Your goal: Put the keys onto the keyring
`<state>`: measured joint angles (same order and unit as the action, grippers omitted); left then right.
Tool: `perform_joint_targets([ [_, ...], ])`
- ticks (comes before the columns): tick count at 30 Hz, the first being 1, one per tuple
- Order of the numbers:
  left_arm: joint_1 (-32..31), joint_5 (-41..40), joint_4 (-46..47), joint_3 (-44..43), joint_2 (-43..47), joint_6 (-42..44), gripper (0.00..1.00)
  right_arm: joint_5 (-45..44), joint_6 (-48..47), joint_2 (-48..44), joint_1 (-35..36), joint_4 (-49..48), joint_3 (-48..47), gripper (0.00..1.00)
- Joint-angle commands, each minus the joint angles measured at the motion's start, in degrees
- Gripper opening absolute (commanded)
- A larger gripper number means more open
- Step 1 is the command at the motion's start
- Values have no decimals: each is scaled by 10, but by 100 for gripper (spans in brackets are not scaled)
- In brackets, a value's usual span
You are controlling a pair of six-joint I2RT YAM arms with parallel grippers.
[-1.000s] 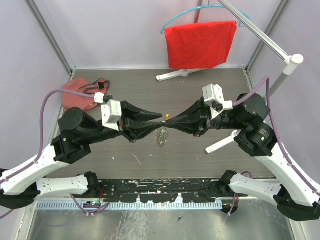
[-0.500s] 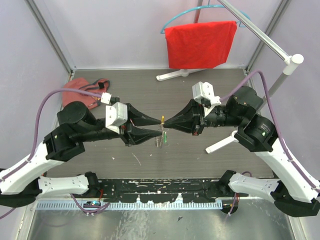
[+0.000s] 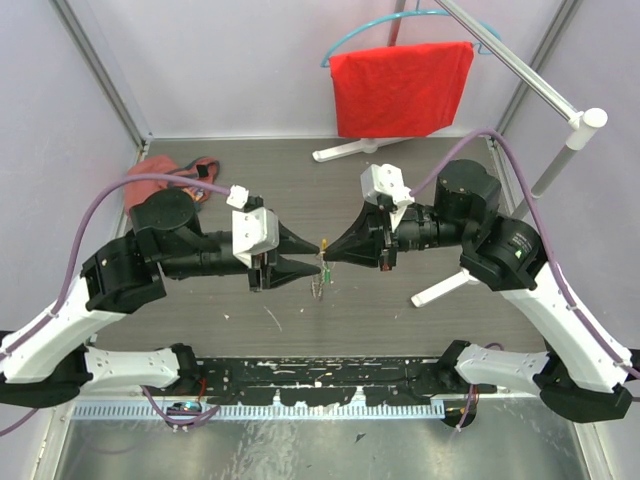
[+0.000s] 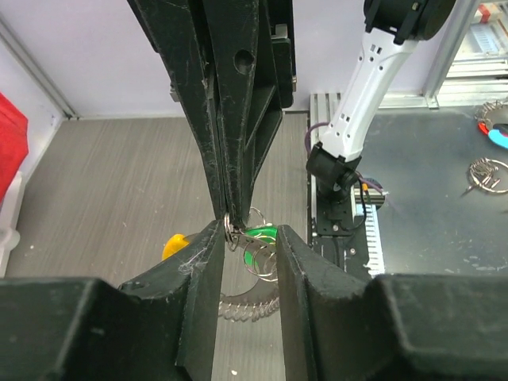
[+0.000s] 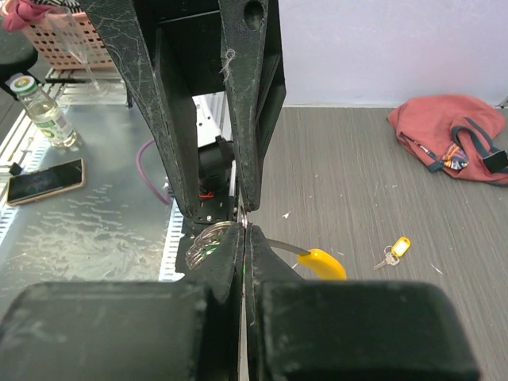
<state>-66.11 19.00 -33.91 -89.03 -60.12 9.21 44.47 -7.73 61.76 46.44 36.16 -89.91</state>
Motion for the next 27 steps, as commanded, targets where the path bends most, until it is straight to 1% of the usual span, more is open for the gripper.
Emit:
perform_joint_targets([
  [1, -3, 14, -45, -27, -8, 14, 38, -2, -17, 4, -2, 2, -26, 1],
  [13, -3, 6, -48, -32, -26, 18, 39, 33, -21, 0, -2, 7, -20, 1],
  [17, -3, 9, -49, -33, -27, 18, 37, 36, -22, -1, -2, 7, -19, 1],
  [25, -3, 10, -50, -33, -28, 18, 16, 36, -23, -1, -2, 7, -17, 1],
  [27, -3, 10, -50, -33, -28, 19, 14, 36, -23, -2, -2, 7, -17, 1],
])
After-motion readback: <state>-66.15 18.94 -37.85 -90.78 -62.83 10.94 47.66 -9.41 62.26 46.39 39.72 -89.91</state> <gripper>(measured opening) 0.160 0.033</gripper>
